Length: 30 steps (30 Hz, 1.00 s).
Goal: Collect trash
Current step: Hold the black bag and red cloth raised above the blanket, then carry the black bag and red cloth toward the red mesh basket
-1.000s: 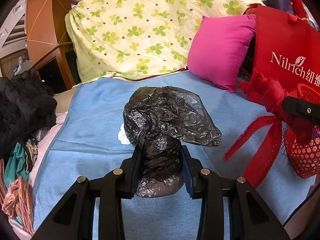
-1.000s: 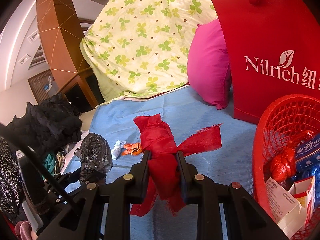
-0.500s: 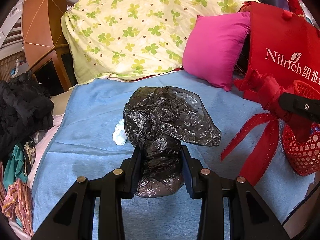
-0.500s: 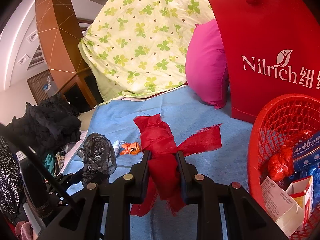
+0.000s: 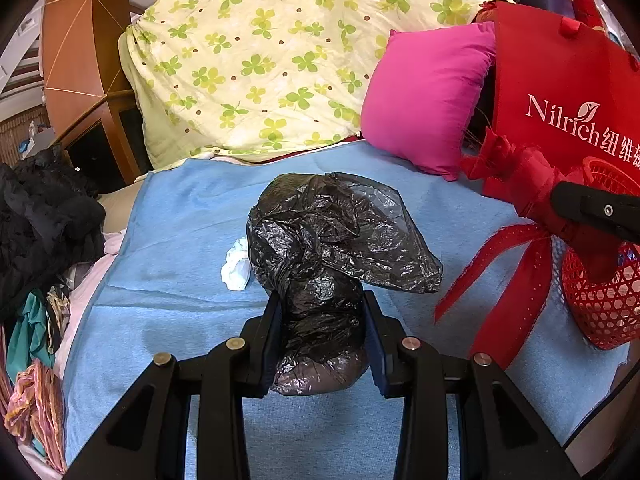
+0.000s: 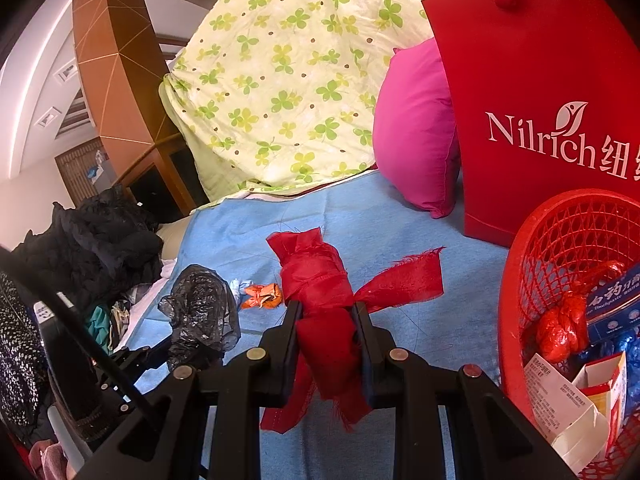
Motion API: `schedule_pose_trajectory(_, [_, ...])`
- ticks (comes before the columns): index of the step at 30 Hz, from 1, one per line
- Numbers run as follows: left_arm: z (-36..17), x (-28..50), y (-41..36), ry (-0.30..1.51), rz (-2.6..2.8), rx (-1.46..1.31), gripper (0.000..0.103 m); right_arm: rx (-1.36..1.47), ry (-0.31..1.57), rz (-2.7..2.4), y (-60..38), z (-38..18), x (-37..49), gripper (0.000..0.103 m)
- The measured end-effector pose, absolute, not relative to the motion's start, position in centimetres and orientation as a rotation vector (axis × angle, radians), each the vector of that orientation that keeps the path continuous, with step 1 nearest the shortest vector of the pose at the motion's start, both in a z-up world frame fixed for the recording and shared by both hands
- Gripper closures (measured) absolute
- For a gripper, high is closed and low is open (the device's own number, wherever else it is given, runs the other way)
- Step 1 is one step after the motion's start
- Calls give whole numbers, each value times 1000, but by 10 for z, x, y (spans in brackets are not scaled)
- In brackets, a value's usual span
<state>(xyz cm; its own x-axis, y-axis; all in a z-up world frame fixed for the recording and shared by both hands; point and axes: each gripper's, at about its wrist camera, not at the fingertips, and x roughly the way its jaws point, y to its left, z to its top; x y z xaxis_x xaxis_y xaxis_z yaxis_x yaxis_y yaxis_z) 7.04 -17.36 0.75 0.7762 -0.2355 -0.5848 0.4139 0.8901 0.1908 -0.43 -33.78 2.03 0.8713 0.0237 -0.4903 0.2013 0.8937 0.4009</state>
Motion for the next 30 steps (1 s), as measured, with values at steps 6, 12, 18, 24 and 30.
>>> schedule_pose_trajectory(6, [8,71,-173,583,-361,323,64,459,508,-95,-338,21,-4,77])
schedule_pose_trajectory(12, [8,70,-173,584,-368,329,64,459,509,-96,-338,21,-4,77])
schedule_pose_trajectory(18, [8,72,-172,583,-380,335,64,459,511,-93,-337,21,-4,77])
schedule_pose_trajectory(24, [8,72,-170,582,-388,339,64,458,510,-93,-336,22,-5,77])
schedule_pose_trajectory(30, [8,73,-168,581,-401,348,64,455,511,-90,-336,23,-5,77])
